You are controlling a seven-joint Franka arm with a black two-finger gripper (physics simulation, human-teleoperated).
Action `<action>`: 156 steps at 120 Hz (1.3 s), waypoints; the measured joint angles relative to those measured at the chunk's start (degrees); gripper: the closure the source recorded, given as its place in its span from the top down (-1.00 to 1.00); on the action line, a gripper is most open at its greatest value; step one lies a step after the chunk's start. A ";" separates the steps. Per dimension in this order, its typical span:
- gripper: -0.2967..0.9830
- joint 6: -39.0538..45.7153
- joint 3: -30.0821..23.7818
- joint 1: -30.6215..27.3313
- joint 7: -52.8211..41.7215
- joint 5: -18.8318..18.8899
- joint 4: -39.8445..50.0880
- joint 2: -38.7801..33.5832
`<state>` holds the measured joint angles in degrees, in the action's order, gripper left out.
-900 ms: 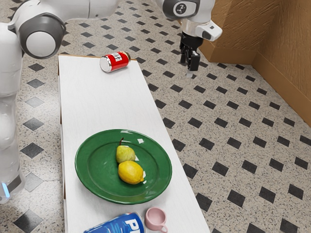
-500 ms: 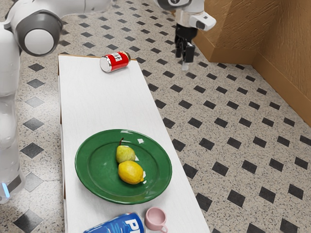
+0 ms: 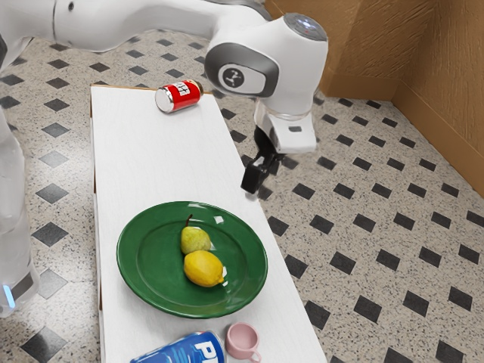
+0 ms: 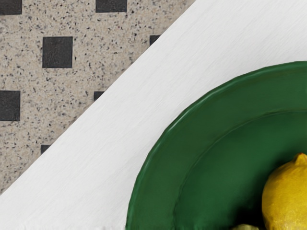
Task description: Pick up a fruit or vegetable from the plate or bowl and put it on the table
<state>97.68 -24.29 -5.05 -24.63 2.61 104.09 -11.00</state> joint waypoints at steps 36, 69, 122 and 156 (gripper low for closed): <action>0.54 6.92 -1.01 0.00 -5.00 -1.35 6.55 -0.50; 0.54 8.05 -3.29 0.69 -8.04 -7.06 11.78 -1.94; 0.54 7.14 -6.38 0.95 -11.36 -11.44 17.12 -5.68; 0.54 7.99 -6.38 0.94 -12.53 -12.51 20.97 -5.68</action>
<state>105.67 -30.67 -4.11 -37.16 -9.91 125.05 -16.68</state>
